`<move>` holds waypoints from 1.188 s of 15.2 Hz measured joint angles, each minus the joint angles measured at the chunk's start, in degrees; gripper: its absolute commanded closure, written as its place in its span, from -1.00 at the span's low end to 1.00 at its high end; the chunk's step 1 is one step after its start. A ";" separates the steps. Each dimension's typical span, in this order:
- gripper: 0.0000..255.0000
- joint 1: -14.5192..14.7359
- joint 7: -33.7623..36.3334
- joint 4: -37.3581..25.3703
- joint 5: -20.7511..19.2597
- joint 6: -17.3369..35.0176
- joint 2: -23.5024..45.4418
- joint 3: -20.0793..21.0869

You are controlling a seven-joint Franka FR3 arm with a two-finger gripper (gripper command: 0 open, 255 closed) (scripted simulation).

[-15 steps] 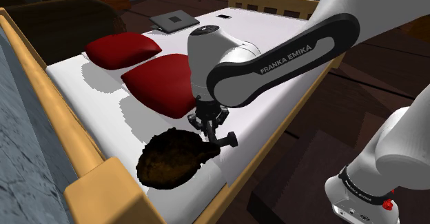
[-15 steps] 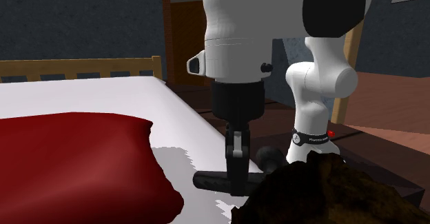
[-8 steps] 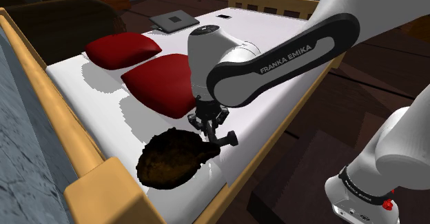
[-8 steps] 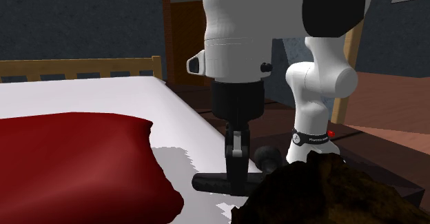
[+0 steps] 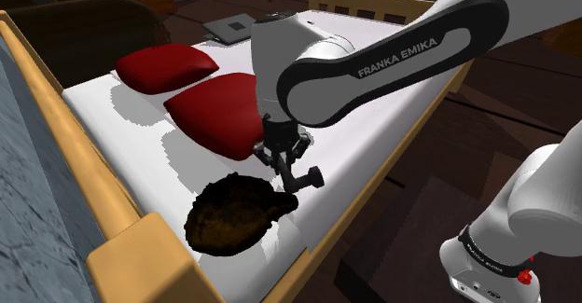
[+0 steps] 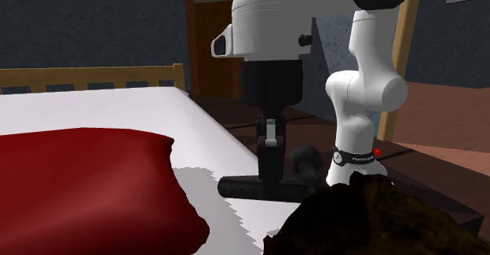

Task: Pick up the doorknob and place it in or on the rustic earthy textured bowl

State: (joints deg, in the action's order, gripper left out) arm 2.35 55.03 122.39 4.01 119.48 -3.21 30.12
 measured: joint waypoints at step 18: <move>1.00 -0.28 -0.73 -10.70 1.44 -13.99 -3.69 -0.82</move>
State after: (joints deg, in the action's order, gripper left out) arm 2.08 54.29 111.69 5.45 105.49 -6.90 29.30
